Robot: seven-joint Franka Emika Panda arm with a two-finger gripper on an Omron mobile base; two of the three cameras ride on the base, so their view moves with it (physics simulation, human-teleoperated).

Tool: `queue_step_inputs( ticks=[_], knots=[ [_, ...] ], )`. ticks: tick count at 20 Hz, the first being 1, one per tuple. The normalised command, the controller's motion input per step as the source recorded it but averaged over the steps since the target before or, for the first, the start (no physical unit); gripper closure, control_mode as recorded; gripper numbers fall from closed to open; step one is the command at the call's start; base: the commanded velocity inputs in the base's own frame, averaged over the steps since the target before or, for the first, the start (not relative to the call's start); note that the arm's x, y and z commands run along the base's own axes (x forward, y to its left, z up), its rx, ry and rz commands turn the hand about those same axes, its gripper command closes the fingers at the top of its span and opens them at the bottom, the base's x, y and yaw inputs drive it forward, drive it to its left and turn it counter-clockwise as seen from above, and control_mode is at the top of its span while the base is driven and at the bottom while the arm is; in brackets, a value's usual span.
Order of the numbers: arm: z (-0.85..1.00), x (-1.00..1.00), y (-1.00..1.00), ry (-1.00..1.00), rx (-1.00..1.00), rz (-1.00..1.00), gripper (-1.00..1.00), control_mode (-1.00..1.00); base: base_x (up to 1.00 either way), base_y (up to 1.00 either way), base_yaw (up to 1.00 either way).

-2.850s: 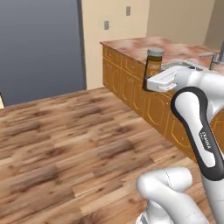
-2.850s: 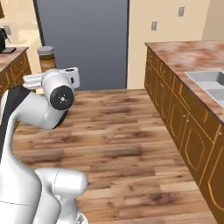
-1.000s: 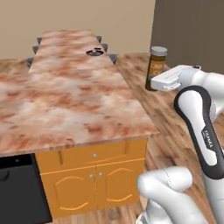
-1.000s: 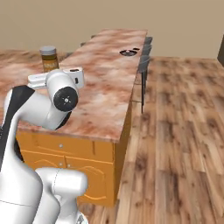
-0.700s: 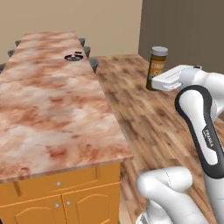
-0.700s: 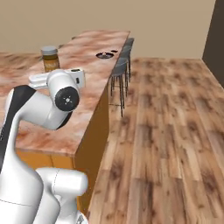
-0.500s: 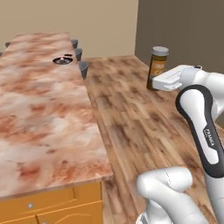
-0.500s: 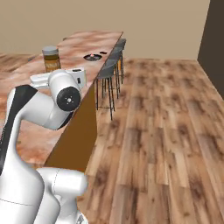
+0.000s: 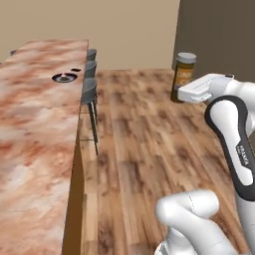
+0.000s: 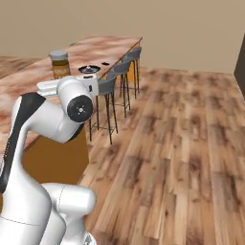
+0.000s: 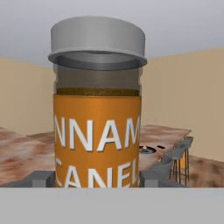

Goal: Take the cinnamon bottle from the cabinet and place it on the dining table, next to the plate with the cupcake. Then take the chocolate from the dining counter and place it on the cupcake plate.

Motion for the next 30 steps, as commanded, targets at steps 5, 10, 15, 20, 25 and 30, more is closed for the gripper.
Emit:
queue_step_inputs(
  ticks=[5,10,15,20,25,30],
  knots=[
    [0.0,0.0,0.0,0.0,0.0,0.0,1.0,1.0,1.0,-0.55,0.45],
    [0.0,0.0,0.0,0.0,0.0,0.0,1.0,1.0,1.0,-0.44,0.51],
    [0.0,0.0,0.0,0.0,0.0,0.0,1.0,1.0,0.93,-0.46,0.53],
    [0.0,0.0,0.0,0.0,0.0,0.0,1.0,1.0,0.85,-0.62,0.49],
    [0.0,0.0,0.0,0.0,0.0,0.0,1.0,1.0,0.58,-0.91,0.41],
    [0.0,0.0,0.0,0.0,0.0,0.0,1.0,1.0,0.59,-0.94,0.4]
  ],
)
